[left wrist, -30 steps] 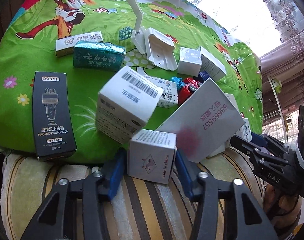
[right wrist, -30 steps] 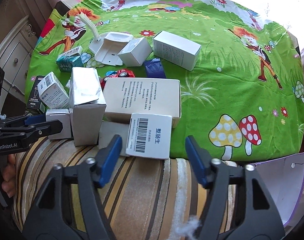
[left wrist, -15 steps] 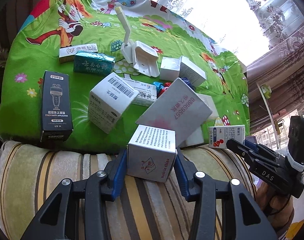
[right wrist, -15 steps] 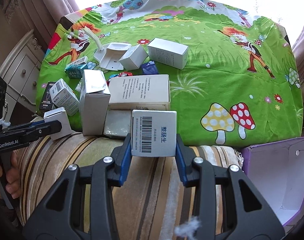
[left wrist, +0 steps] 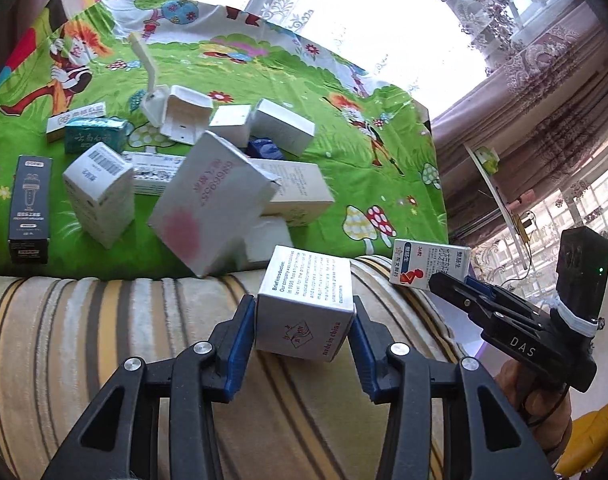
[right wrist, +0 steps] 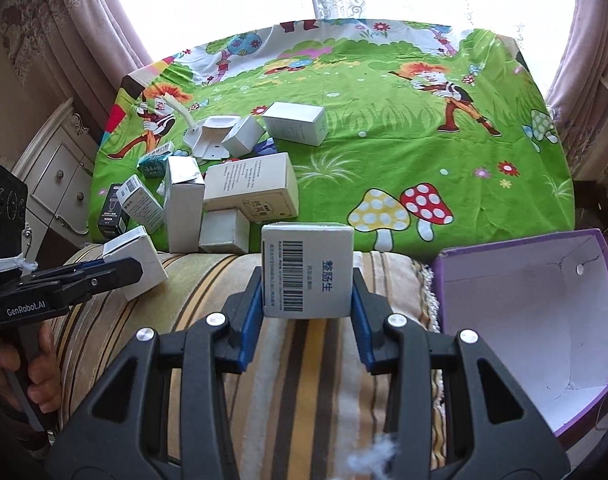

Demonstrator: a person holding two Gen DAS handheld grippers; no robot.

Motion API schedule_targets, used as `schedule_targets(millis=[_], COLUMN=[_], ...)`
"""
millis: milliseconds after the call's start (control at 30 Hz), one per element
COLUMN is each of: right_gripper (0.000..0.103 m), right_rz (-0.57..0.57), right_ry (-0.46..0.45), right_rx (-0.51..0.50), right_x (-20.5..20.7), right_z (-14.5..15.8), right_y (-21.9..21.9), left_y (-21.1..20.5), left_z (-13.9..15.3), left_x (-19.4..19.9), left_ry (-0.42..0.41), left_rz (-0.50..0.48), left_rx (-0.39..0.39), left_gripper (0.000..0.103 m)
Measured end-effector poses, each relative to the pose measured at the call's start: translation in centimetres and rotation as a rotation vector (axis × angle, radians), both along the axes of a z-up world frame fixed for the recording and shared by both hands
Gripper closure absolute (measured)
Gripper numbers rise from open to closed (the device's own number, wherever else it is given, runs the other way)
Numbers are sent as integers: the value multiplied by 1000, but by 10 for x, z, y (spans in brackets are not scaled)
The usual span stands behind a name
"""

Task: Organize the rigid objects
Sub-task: 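Carry both white boxes to the purple storage box and release them inside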

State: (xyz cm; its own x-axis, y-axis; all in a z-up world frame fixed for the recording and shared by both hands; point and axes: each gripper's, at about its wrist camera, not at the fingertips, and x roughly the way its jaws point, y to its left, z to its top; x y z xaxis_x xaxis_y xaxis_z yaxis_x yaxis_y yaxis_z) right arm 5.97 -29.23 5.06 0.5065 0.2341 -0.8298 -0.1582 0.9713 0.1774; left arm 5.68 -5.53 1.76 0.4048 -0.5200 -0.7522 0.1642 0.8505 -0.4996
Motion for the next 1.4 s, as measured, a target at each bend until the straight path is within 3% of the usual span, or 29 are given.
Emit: schedule_targets(millis=[433,933,1000,1067,1167,1267,1400], right_gripper=[59,59,52,27,16,9,9], right_rz=[-163,-334,-350,-370,-427,-437,-396], right_ry=[-50,-41,-37,-54,-134,-195,-200], right_rx=[-46,-116,-124,-136,-156,-168,-209], right_x=[-38,-62,-63,-65,-71,-75,-71], right_z=[5,-9,-11,-11,-4,2,4], right_y=[-85,-154,-158,-160,-164,-166,-160], left_y=[-107,-209,-216,-219,-216,-210,-199], left_z=[20,19,18,19,26,34,40], left_x=[0,-9,-12,-15,-17,-17,-17], left_ry=[-29,-27,-27,-45,-82,-132,-191], left_rz=[-195,-388,-411,-420,-409,-359,-285], left_rx=[-13,9,21,41,62,112,179], left_gripper=[57,55,50,37,28,19,19])
